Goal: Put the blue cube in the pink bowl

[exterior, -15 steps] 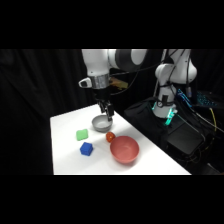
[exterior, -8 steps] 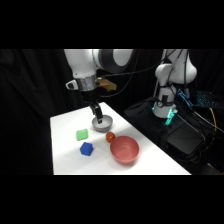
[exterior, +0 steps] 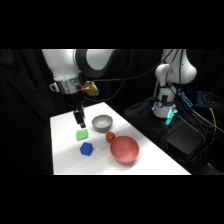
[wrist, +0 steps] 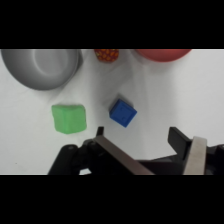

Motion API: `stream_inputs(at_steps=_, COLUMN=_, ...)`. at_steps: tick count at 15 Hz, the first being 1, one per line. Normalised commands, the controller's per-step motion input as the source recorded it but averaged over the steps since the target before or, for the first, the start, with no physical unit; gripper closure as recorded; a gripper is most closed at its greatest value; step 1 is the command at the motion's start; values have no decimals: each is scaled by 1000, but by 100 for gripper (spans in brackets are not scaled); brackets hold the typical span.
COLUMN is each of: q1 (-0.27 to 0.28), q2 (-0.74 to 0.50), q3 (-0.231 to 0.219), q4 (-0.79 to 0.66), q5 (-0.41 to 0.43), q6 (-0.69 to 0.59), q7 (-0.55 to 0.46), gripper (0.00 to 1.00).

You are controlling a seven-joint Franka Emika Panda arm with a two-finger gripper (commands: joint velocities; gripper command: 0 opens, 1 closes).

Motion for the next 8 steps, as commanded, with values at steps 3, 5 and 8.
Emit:
stream_inputs(at_steps=3, q1=2, q2=209, q3=-12, q4=252, q5=192, q6=138, q7=282, gripper=0)
stream_inputs(at_steps=5, q1=39, q2=184, q3=-53, q4=138, q5=123, q6=254, q7=320, gripper=0)
stream_inputs(at_steps=8, q1=80, q2=134, q3=-78, q4=22, q5=103, q6=313, q7=329, gripper=0)
